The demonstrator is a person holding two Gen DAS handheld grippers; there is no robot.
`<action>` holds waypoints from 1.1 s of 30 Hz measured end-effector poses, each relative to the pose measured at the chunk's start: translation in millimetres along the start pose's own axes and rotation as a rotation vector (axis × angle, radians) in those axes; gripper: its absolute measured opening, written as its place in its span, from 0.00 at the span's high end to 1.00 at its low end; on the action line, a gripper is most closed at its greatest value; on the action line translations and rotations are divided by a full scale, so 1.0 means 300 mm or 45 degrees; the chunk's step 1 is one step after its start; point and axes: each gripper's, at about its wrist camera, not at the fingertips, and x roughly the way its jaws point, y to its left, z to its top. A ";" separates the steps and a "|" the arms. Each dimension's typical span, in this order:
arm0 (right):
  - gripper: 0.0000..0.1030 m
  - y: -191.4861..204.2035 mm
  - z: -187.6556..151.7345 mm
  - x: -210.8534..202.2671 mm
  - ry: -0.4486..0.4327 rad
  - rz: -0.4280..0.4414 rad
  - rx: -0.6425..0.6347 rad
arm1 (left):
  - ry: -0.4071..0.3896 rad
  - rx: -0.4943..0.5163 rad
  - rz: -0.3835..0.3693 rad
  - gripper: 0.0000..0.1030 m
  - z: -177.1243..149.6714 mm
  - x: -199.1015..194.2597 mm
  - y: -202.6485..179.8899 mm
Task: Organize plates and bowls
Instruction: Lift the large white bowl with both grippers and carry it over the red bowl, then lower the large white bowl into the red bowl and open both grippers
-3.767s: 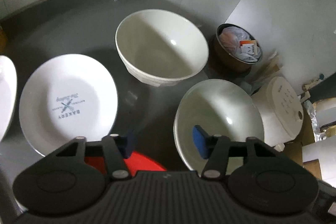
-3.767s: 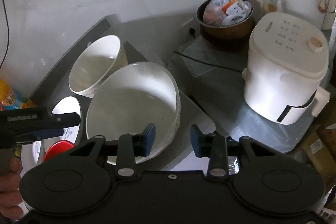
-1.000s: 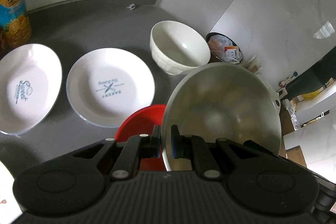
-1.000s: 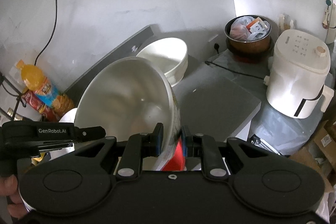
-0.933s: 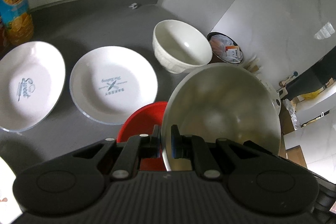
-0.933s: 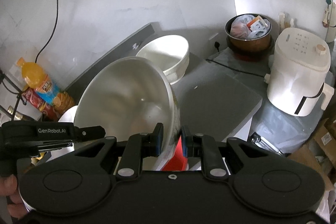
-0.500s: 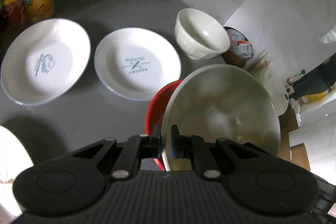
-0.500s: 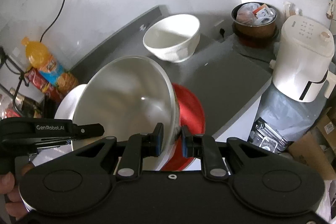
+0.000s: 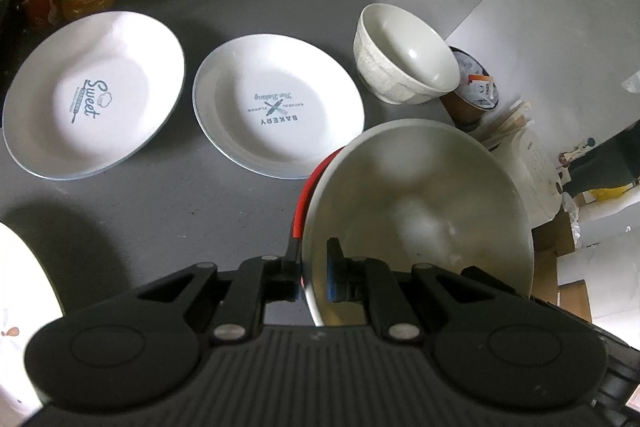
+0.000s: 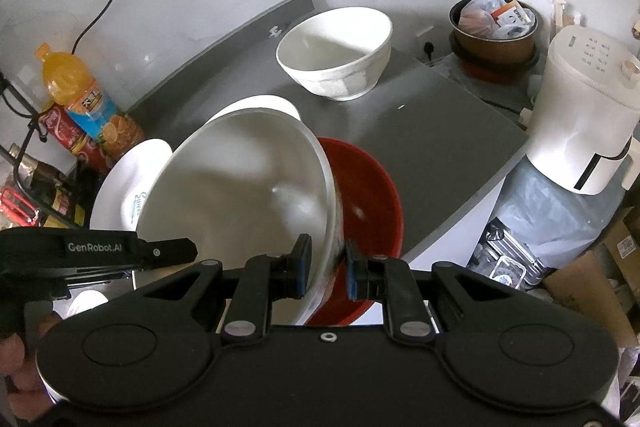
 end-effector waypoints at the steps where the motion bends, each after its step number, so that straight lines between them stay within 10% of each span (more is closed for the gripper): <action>1: 0.83 -0.005 0.003 0.009 0.008 -0.003 0.001 | 0.005 -0.003 0.004 0.91 0.001 0.010 -0.002; 23: 0.83 -0.049 0.038 0.123 0.119 -0.062 0.036 | 0.032 -0.010 0.110 0.88 0.035 0.084 0.001; 28: 0.63 -0.024 0.056 0.117 0.153 -0.048 0.034 | 0.051 -0.008 0.114 0.85 0.045 0.072 0.005; 33: 0.45 0.011 0.065 0.058 0.091 -0.077 -0.011 | 0.025 0.012 0.120 0.61 0.064 0.039 0.003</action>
